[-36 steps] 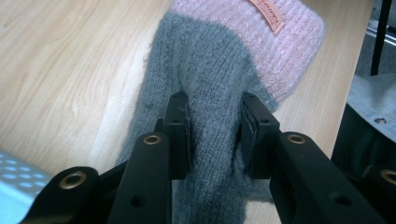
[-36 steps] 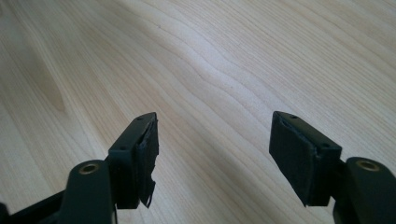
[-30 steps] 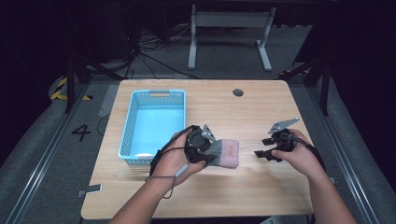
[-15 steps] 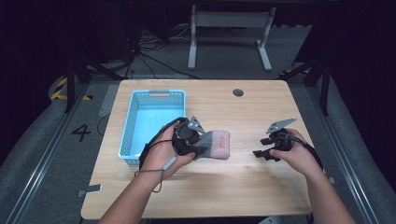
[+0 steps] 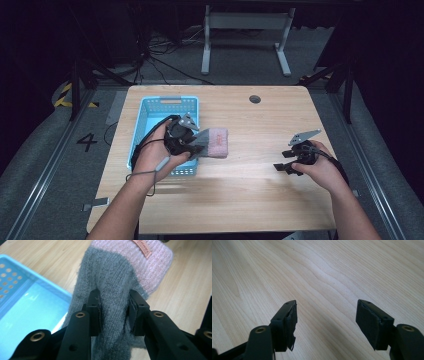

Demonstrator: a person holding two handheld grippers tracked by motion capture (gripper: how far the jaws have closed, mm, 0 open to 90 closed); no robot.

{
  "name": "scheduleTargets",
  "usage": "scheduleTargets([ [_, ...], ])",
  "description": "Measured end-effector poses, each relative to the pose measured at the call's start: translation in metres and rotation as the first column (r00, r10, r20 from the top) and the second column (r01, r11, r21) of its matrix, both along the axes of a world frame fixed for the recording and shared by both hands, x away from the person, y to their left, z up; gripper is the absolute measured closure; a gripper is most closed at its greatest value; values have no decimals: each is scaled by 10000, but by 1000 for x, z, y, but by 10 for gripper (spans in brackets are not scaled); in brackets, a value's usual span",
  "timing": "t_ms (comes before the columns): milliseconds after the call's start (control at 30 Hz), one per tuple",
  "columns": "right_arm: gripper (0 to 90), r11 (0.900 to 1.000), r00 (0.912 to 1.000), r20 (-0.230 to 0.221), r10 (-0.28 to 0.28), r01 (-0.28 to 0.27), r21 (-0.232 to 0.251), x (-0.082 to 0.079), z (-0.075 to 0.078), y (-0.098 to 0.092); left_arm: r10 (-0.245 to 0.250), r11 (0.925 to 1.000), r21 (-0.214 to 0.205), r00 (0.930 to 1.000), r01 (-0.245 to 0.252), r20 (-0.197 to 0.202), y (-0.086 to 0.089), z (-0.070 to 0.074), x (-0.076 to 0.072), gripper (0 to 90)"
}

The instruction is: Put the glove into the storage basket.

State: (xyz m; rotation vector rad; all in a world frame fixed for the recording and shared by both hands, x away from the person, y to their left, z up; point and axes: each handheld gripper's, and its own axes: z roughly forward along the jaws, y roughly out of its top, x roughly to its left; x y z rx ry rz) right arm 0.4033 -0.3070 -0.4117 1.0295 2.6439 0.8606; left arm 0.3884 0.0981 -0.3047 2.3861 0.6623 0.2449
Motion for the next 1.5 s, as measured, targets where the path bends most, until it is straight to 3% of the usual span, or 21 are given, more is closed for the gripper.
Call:
scheduleTargets([
  [200,338,9999,9999,-15,-108,108,-62,-3,-2,-3,236,9997,-42,9996,-235,148,16,5,14,674],
  [533,335,10000,10000,-5,-58,58,-72,-3,-3,-4,740,9972,-100,9972,-741,-55,38,1,46,674],
  [767,332,10000,10000,-34,-30,30,-55,-3,-4,-2,1109,9938,-74,9928,-1114,-451,50,-7,68,674],
  [1100,332,9999,9999,-36,-102,102,-75,-8,-6,-5,1552,9879,0,9872,-1553,-375,67,-17,86,672],
  [1500,329,10000,9999,96,31,-31,-55,-17,-5,-4,1807,9832,398,9804,-1781,-781,81,-40,107,671],
])
